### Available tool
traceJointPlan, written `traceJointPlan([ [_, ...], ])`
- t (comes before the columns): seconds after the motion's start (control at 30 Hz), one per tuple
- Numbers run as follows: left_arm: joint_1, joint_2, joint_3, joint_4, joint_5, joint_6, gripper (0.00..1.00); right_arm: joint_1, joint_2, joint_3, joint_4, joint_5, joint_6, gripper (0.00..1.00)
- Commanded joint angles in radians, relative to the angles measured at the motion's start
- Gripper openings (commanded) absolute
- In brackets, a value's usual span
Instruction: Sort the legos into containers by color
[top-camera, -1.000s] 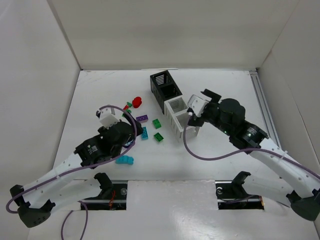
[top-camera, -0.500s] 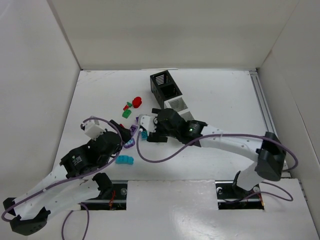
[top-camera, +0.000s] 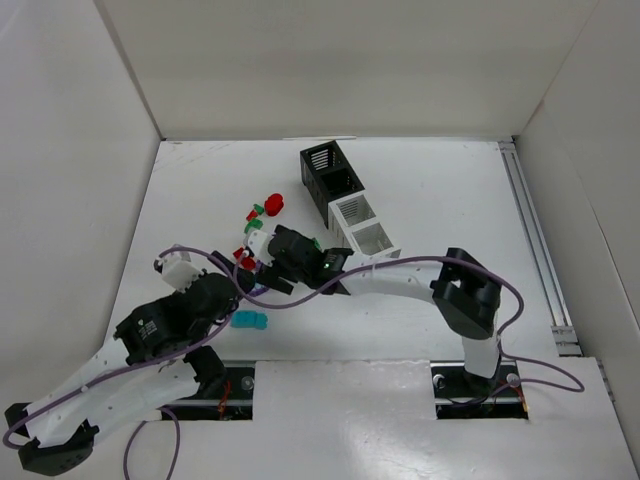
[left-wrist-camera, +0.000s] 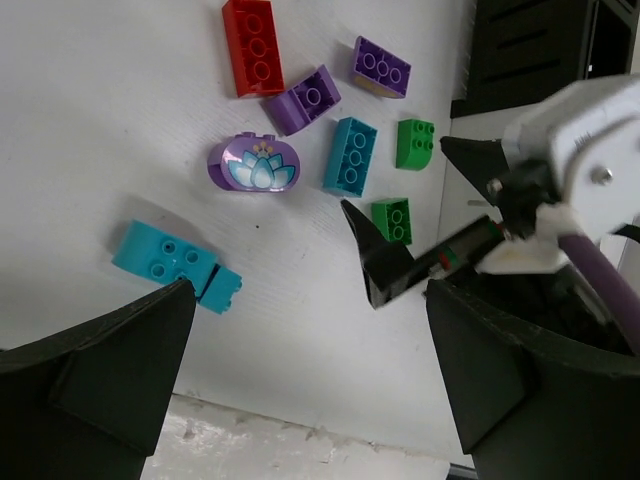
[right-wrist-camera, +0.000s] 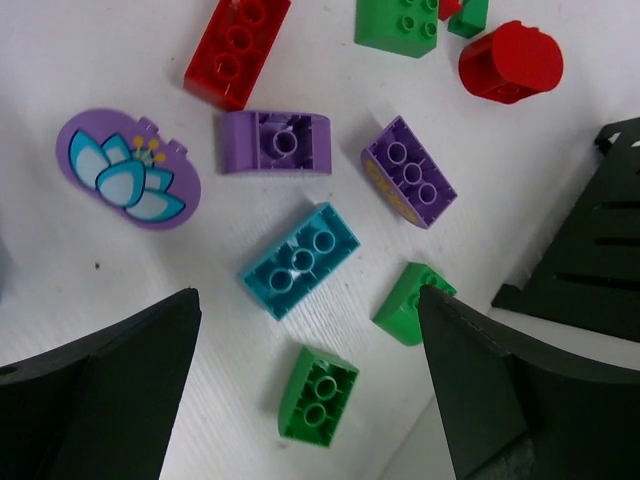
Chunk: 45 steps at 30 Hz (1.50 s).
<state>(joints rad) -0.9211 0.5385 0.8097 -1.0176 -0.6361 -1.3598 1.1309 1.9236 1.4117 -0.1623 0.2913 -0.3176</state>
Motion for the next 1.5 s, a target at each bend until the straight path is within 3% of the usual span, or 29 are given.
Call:
traceJointPlan([
  [0.0, -0.004, -0.011, 0.002, 0.025, 0.007, -0.022, 1.00, 0.001, 0.054, 0.046, 0.032, 0.072, 0.119, 0.94],
  [0.67, -0.004, -0.077, -0.018, 0.036, 0.007, -0.032, 1.00, -0.051, 0.201, 0.063, 0.072, -0.008, 0.273, 0.78],
  [0.77, -0.004, -0.077, -0.018, 0.036, 0.007, -0.041, 1.00, -0.051, 0.201, 0.052, 0.081, 0.003, 0.282, 0.65],
  [0.8, -0.004, -0.077, -0.018, 0.036, 0.007, -0.041, 1.00, -0.051, 0.201, 0.052, 0.081, 0.003, 0.282, 0.55],
  [1.03, -0.004, -0.068, -0.018, 0.018, 0.007, -0.062, 1.00, -0.051, 0.190, 0.033, 0.113, -0.023, 0.282, 0.31],
  [1.23, -0.004, -0.068, -0.018, 0.007, 0.007, -0.071, 1.00, -0.051, 0.095, 0.001, 0.167, -0.067, 0.146, 0.17],
  [1.47, -0.004, -0.068, -0.018, 0.027, -0.002, -0.045, 1.00, -0.094, -0.121, -0.059, 0.167, -0.170, -0.099, 0.16],
])
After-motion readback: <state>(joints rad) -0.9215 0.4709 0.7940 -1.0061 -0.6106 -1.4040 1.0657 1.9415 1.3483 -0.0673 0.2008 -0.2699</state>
